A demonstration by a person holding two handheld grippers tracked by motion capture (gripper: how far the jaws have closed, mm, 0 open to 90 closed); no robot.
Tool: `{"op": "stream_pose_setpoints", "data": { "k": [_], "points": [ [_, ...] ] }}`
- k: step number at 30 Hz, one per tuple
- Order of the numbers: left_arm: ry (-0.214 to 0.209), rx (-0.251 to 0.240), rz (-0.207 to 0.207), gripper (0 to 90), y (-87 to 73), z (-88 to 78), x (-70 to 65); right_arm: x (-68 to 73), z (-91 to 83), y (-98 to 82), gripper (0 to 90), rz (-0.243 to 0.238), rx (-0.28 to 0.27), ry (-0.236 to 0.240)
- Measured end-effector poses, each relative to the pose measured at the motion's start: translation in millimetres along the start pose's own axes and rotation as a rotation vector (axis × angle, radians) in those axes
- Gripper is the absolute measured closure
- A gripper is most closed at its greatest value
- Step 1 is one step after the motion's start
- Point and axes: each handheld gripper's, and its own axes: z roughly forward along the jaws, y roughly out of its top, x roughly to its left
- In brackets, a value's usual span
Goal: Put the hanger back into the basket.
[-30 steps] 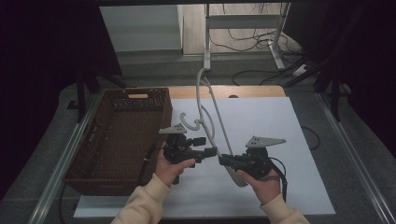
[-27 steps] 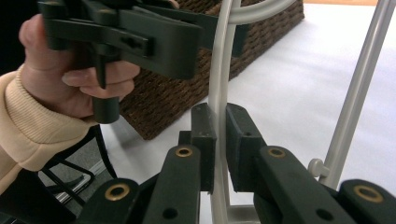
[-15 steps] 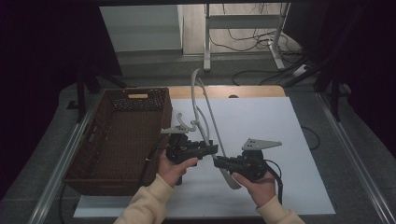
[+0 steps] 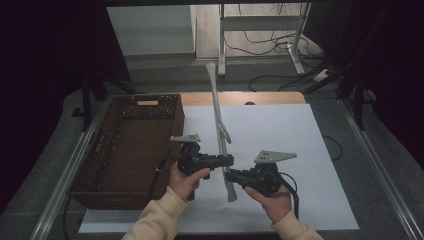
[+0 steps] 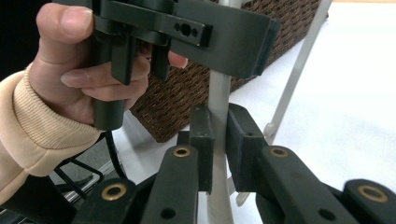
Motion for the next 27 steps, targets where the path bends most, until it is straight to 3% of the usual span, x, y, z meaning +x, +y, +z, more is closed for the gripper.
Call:
{"op": "stream_pose_setpoints", "data": {
  "k": [6, 8, 14, 20, 27],
  "points": [
    [0.017, 0.012, 0.007, 80.8, 1.0, -4.1, 0.8, -2.4, -7.5, 3.3, 63.1, 0.000, -0.035, 0.007],
    [0.010, 0.011, 0.010, 80.9, 1.6, -5.6, 0.3, -4.3, -12.4, 4.7, 56.7, -0.019, -0.020, 0.015],
    [0.000, 0.015, 0.017, 80.9, 4.2, -11.5, -0.9, -19.1, -42.2, -0.7, 43.5, -0.008, -0.043, -0.035],
    [-0.010, 0.017, 0.029, 80.9, 7.2, -18.1, -4.7, -39.7, -69.2, -10.8, 37.7, 0.039, -0.045, -0.077],
    [-0.029, 0.037, 0.040, 80.8, 9.6, -23.5, -7.1, -60.3, -88.0, -18.7, 35.5, 0.063, -0.058, -0.141]
  ]
}}
